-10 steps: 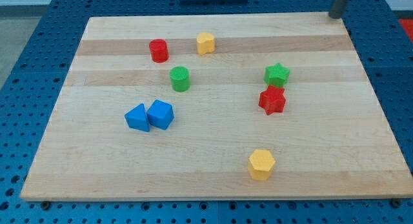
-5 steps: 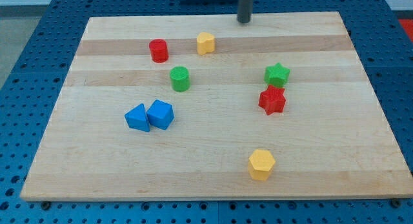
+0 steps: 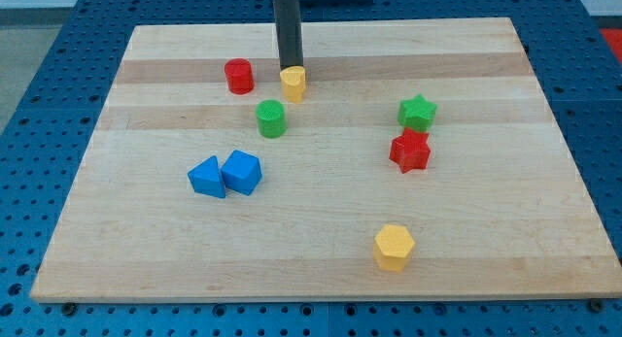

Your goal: Make a line with red circle green circle and the heart

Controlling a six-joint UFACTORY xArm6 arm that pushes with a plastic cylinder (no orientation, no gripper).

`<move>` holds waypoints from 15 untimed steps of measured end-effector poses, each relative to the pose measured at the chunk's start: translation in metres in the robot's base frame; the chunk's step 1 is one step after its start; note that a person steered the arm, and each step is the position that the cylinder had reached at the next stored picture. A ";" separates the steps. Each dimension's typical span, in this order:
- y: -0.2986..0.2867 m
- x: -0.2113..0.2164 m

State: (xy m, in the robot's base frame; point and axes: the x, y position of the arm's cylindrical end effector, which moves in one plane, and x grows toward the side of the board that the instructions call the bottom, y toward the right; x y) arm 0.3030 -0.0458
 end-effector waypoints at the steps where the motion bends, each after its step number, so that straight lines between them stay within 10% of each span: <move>1: 0.000 0.016; 7: -0.002 0.063; 11: -0.142 0.041; 15: -0.085 -0.004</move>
State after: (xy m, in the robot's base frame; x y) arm 0.2994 -0.1312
